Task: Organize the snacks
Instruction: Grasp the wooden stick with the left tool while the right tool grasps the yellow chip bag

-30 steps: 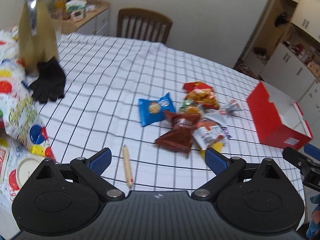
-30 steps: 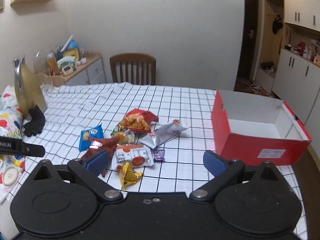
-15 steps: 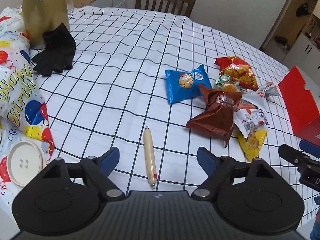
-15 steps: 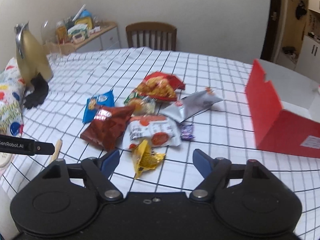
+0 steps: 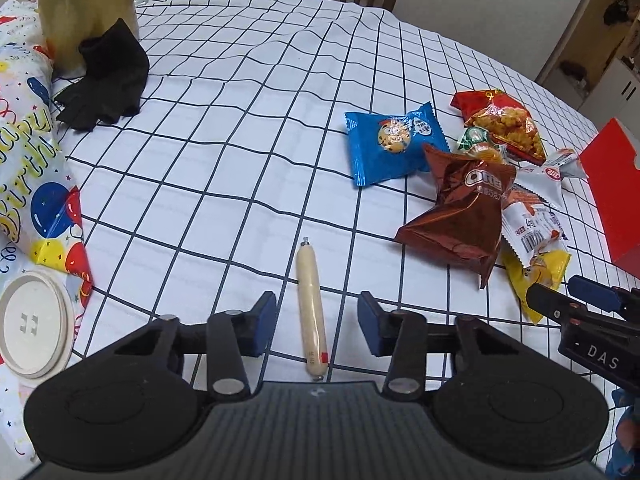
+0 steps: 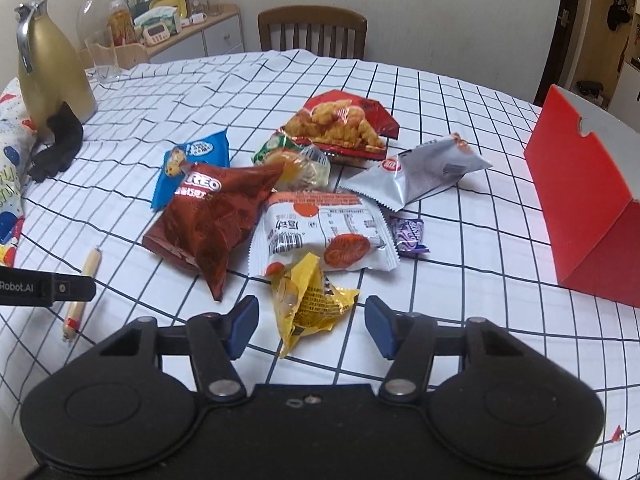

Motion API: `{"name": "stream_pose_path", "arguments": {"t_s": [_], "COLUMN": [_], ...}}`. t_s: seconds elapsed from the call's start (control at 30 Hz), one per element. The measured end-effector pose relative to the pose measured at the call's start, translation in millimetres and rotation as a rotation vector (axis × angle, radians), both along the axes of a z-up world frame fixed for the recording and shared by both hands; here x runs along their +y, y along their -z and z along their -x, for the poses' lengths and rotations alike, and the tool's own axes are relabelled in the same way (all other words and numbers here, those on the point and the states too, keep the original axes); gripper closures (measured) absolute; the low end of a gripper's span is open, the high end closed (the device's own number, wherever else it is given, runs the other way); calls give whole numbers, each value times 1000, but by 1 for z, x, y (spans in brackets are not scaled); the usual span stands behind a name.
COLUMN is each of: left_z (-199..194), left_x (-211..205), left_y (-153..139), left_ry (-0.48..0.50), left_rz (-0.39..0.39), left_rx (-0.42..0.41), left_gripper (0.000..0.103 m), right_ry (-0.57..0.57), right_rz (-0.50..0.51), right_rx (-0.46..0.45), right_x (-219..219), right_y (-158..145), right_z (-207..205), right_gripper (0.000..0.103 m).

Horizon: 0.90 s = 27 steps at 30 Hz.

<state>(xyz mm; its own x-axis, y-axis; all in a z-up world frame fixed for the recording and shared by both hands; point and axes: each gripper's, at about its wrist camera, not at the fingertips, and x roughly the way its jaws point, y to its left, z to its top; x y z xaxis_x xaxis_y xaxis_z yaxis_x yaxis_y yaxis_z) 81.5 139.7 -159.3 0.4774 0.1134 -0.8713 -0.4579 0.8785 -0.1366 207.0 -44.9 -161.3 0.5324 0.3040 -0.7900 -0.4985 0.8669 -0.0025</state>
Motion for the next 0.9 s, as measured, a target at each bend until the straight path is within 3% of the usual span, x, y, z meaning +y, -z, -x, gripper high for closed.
{"name": "stream_pose_path", "arguments": {"t_s": [0.3,0.5,0.9], "left_z": [-5,-7,-3], "left_x": [-1,-1,-7], "left_y": [7,7,5], "left_ry": [22,37,62], "left_rz": [-13,-11,19], "left_rx": [7,4,1], "left_gripper": [72,92,92], "right_ry": [18,17,48], "right_rz": [18,15,5], "right_rx": [15,7,-12], "right_x": [4,4,-13], "right_y": [7,6,-4], "right_z": [-8,-6,9], "right_gripper": [61,68,77]}}
